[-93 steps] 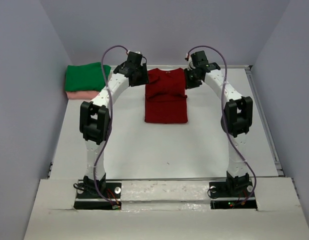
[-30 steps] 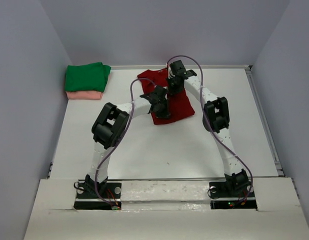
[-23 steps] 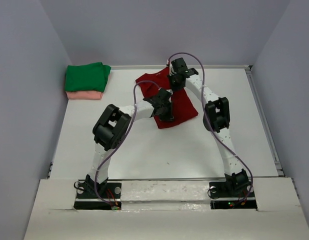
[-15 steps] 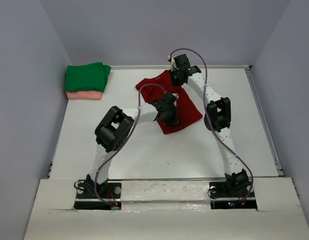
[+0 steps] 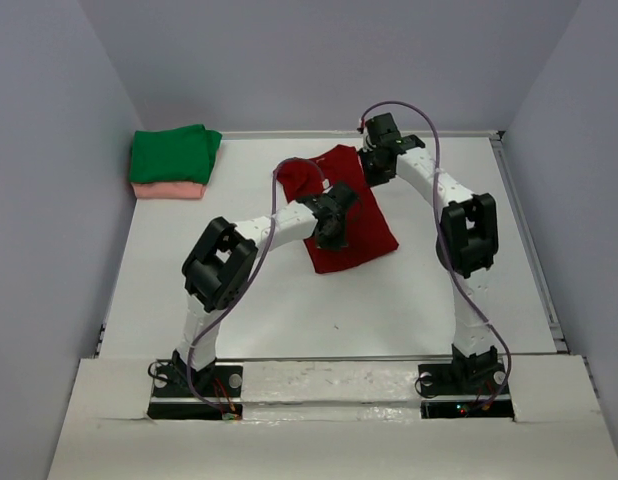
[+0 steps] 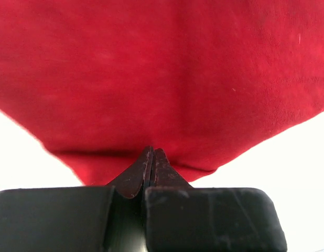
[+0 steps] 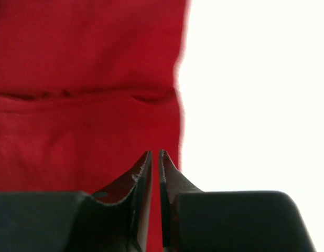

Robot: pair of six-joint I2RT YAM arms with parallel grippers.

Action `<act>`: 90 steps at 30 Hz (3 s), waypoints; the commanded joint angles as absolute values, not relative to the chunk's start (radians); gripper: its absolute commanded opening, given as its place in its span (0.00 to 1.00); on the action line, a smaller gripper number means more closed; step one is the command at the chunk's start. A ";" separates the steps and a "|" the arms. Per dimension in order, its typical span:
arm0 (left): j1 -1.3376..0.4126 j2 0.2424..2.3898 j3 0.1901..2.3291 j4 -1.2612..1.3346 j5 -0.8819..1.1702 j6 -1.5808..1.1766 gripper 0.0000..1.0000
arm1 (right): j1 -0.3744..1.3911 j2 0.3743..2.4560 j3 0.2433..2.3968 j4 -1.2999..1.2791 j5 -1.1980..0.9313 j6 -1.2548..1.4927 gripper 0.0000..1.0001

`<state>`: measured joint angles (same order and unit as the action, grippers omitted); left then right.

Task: Fold and stack the t-shirts
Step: Fold the tshirt

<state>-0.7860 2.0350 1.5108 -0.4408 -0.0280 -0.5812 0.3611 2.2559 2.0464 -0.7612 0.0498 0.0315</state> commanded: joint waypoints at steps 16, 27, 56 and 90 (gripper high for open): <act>-0.641 1.605 1.130 -0.318 0.225 -0.595 0.72 | 0.298 1.704 1.307 -0.592 -0.097 0.287 0.57; -0.630 1.574 0.873 -0.083 0.434 -0.644 0.74 | 0.279 1.571 1.099 -0.505 -0.141 0.319 0.57; -0.591 1.784 1.032 -0.097 0.439 -0.594 0.71 | 0.219 1.615 1.095 -0.468 -0.184 0.311 0.57; -0.549 1.764 0.974 -0.052 0.494 -0.617 0.49 | 0.210 1.644 1.095 -0.479 -0.141 0.321 0.57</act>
